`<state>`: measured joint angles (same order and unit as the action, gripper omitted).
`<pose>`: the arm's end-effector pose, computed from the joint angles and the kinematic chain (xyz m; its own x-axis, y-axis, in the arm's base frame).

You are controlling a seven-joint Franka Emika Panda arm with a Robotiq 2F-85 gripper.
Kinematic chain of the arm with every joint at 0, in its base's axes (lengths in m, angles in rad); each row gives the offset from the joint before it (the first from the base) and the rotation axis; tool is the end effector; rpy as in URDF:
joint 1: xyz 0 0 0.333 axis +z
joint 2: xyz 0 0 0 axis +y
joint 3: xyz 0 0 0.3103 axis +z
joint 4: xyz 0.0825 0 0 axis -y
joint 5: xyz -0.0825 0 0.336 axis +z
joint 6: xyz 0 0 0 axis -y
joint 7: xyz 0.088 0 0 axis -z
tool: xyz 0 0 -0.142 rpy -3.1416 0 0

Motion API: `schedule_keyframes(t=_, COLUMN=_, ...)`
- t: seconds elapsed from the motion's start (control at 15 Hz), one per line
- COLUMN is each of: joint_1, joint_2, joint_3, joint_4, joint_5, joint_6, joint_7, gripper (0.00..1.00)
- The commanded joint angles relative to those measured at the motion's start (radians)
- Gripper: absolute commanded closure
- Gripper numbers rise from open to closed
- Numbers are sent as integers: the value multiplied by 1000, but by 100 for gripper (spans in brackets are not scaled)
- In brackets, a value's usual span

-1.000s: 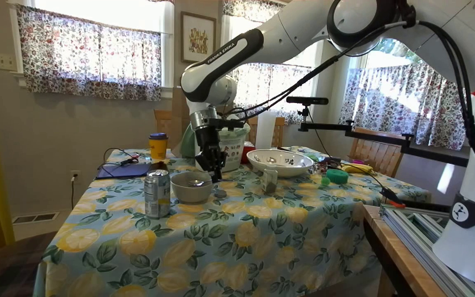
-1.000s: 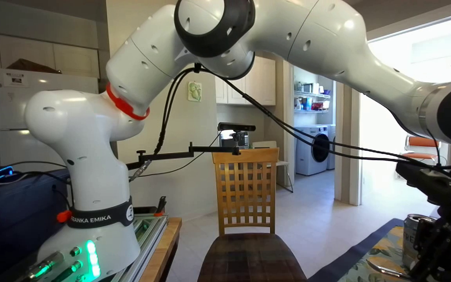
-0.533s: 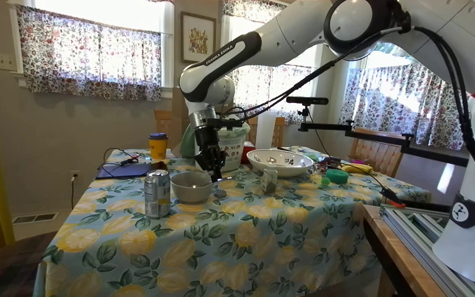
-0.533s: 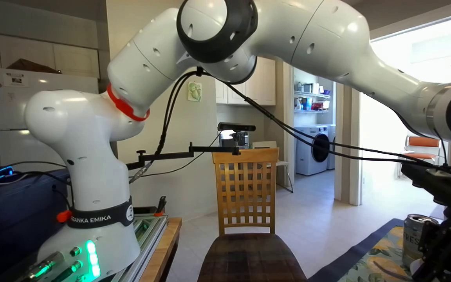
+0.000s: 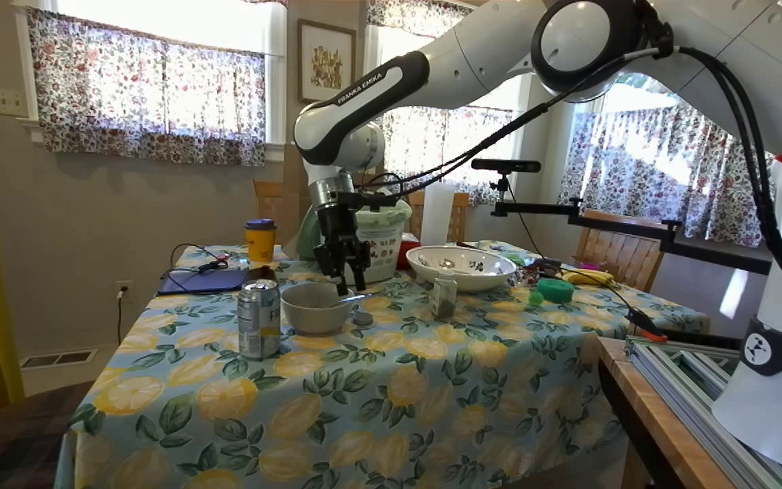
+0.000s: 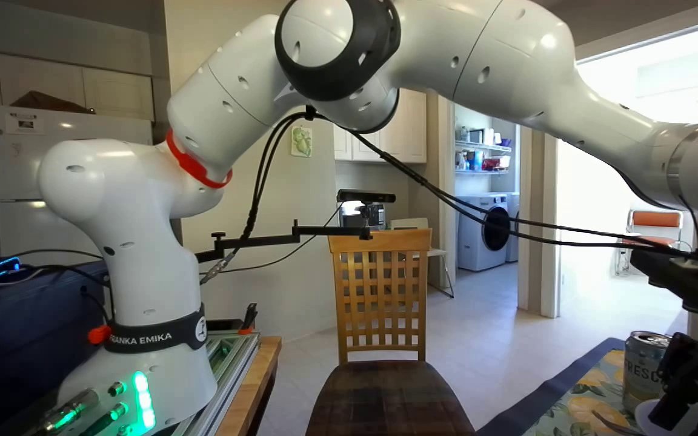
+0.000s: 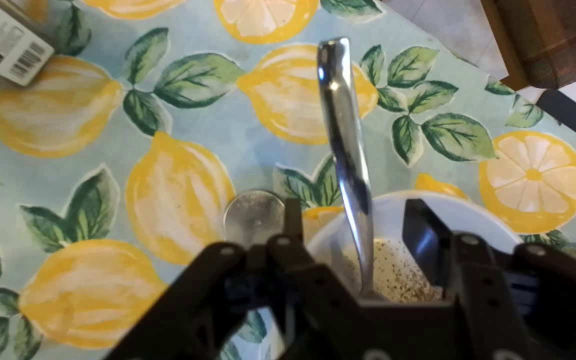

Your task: Pick up the spoon from the table and put it in the bowl

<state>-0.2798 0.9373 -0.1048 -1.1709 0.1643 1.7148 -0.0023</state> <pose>0.6227 -0.2126 0.1861 0.8524 -0.3601 -0.3791 -0.4102 -0.9101 -0.0579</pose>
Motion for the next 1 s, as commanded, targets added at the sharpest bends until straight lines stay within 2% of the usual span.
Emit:
schedule_keyframes(t=0.0, joint_1=-27, joint_2=-26, joint_3=13, joint_4=15, joint_5=22, joint_6=30, joint_7=-12, gripper=14)
schedule_keyframes(t=0.07, joint_1=-34, joint_2=-46, joint_3=18, joint_4=2, joint_5=32, joint_6=48, joint_7=-17, gripper=6)
schedule_keyframes(t=0.2, joint_1=-48, joint_2=-99, joint_3=26, joint_4=-32, joint_5=63, joint_6=84, joint_7=-36, gripper=0)
schedule_keyframes(t=0.67, joint_1=-146, joint_2=-278, joint_3=119, joint_4=-123, joint_5=283, joint_6=88, joint_7=-264, gripper=0)
schedule_keyframes(t=0.87, joint_1=-147, joint_2=-352, joint_3=109, joint_4=-198, joint_5=296, joint_6=98, joint_7=-302, gripper=0)
schedule_keyframes(t=0.93, joint_1=-126, joint_2=-270, joint_3=88, joint_4=-77, joint_5=275, joint_6=70, joint_7=-246, gripper=0)
